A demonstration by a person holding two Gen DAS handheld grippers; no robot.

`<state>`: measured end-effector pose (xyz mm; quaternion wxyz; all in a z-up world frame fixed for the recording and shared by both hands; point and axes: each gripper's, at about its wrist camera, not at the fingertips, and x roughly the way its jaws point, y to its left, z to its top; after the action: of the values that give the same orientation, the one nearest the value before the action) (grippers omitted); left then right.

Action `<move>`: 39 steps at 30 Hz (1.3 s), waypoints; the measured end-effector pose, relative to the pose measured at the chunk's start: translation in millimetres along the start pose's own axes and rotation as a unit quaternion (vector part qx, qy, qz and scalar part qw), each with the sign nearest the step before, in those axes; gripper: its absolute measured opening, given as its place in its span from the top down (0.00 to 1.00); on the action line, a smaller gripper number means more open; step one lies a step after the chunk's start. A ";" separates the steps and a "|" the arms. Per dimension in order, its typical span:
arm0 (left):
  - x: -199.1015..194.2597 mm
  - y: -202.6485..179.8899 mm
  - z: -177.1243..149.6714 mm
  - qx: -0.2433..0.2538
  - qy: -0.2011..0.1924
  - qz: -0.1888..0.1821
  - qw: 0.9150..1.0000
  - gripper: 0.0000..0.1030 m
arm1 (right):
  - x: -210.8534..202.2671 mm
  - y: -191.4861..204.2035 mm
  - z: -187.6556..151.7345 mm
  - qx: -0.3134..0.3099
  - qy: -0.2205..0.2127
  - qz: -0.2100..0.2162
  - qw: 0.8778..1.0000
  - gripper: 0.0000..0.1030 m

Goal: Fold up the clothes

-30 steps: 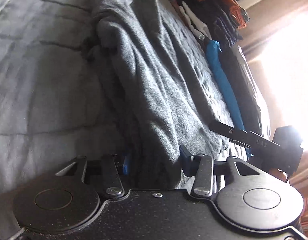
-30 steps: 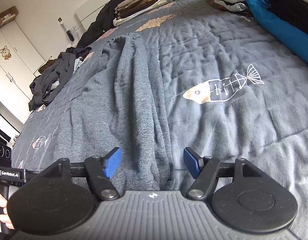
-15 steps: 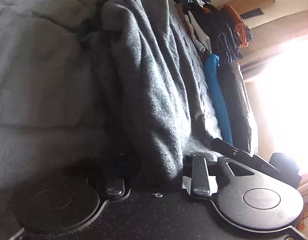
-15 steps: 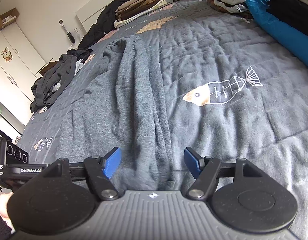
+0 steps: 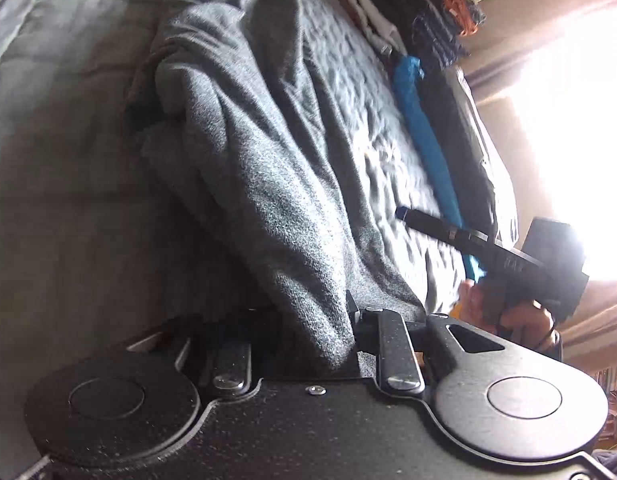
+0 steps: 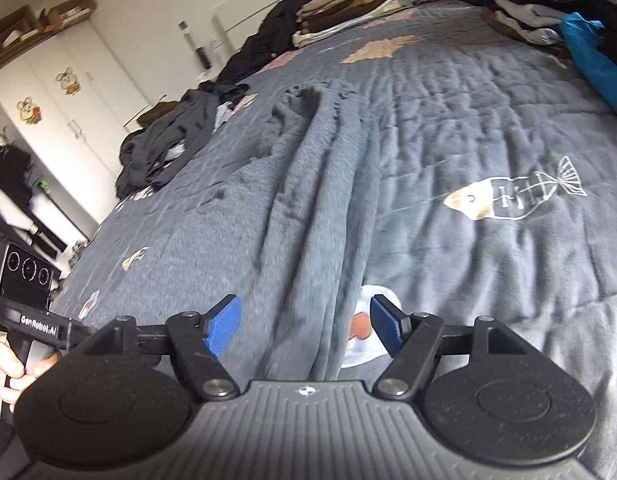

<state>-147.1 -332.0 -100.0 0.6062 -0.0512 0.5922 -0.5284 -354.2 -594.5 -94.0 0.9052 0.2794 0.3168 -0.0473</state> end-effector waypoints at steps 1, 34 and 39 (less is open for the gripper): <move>-0.7 1.4 -6.7 -0.005 0.007 0.004 1.000 0.78 | -0.8 2.9 -0.8 -0.005 0.002 0.004 1.000 0.31; 6.0 25.4 254.7 0.164 -0.191 0.128 0.959 0.39 | 138.8 -21.6 147.5 -0.010 -0.041 -0.033 0.999 0.16; 34.2 49.7 297.3 0.134 -0.169 0.116 0.970 0.39 | 160.2 -10.6 145.8 -0.043 -0.014 -0.033 0.998 0.16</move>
<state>102.4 -501.9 -69.6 0.7561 0.0106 0.4068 -0.5125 -149.9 -666.9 -101.4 0.9188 0.2284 0.3149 -0.0676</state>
